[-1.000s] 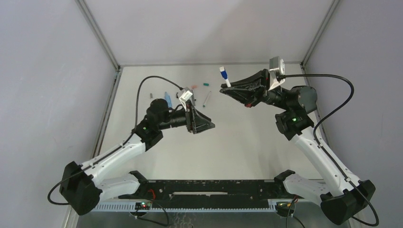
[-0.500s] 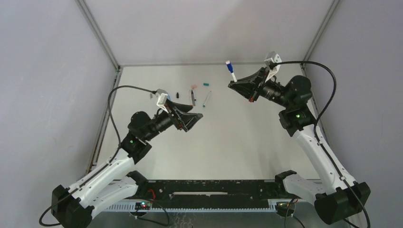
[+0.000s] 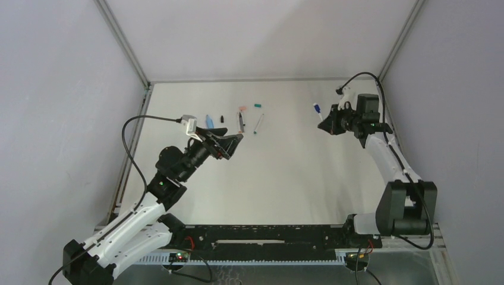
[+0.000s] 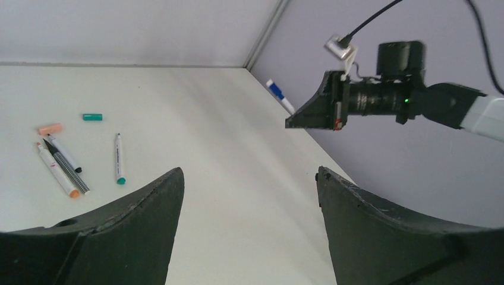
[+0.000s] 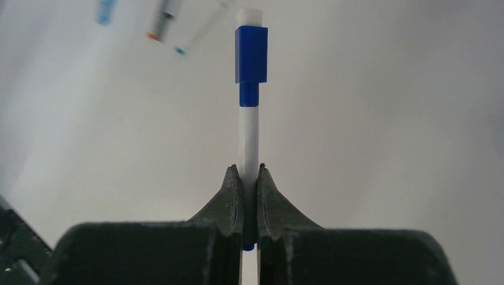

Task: Insert the pens into the pen caps
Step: Place the pen at the center of the board.

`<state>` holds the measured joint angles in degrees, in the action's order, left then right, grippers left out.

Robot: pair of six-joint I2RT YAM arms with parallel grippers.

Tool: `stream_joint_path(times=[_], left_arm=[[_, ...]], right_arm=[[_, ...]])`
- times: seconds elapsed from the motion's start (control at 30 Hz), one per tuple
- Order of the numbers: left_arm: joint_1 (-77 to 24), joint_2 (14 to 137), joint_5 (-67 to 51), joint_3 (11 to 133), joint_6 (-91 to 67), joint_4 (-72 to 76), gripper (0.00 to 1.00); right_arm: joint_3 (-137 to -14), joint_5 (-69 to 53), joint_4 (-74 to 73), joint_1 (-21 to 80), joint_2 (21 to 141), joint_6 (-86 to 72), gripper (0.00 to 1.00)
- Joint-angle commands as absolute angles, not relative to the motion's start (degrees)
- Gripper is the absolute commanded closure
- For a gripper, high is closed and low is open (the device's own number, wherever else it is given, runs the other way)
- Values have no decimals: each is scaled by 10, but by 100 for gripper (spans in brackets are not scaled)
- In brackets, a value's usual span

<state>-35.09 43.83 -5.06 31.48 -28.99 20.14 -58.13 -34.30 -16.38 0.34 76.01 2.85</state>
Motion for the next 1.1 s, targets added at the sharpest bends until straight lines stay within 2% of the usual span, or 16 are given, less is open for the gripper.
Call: stream_joint_path(times=[0.0,0.13,0.37,0.73,1.07], left_arm=[[-347,438,-32,305,-286,229,14],[-347,441,-29,302,-289,234,15],[-347,452,-27,306,-294,237,15],[-347,473,-34,308,-308,252,15],[-347,480,-37,308,-311,257,15]], right_arm=[[-581,-316,-204,-51,808,125,98],[-591,-315,-213,-84,866,166,98],[-649,-315,-268,-105,966,224,90],[-763,-252,-289,-101,1092,135,83],[-798,-197,-293,-89,1139,84,72]])
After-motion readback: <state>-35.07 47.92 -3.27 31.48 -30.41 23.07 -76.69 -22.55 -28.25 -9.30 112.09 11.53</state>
